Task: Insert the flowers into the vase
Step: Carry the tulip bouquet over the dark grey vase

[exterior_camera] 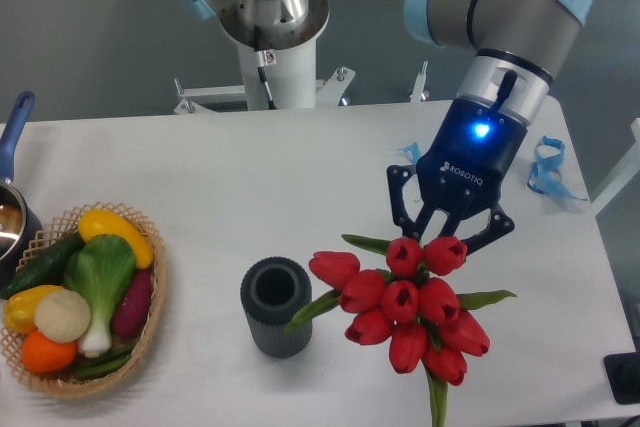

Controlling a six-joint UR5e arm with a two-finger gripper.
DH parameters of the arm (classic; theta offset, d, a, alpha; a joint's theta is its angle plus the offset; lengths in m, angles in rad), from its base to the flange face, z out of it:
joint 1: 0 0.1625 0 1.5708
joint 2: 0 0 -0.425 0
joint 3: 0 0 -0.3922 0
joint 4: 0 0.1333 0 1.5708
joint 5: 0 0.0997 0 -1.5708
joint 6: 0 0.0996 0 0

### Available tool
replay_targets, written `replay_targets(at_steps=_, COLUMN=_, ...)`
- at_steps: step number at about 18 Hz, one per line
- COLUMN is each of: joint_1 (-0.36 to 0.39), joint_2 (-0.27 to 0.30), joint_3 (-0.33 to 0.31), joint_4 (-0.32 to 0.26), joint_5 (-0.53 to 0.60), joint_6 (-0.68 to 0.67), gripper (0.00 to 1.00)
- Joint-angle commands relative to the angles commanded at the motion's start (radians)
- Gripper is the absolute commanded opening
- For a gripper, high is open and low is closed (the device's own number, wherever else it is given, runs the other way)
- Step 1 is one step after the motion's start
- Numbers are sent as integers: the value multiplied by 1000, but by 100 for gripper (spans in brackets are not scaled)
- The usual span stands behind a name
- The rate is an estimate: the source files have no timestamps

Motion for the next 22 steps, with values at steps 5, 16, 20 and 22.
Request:
replay_targets(at_steps=5, joint_1=-8, joint_2=-5, joint_3=2, joint_4=5, joint_5=0, joint_6=0, gripper=15)
replay_targets(at_steps=16, joint_1=-52, joint_2=-51, joint_3=-2, joint_4=123, joint_5=-274, joint_6=14, gripper=15)
replay_targets(at_steps=20, joint_1=-57, joint_2=-46, joint_3=-69, joint_4=123, joint_5=-463, joint_6=115, gripper=15)
replay_targets(at_steps=22, joint_1=-58, joint_2=-40, joint_3=-125, joint_4=123, joint_5=-532, joint_6=175, gripper=15)
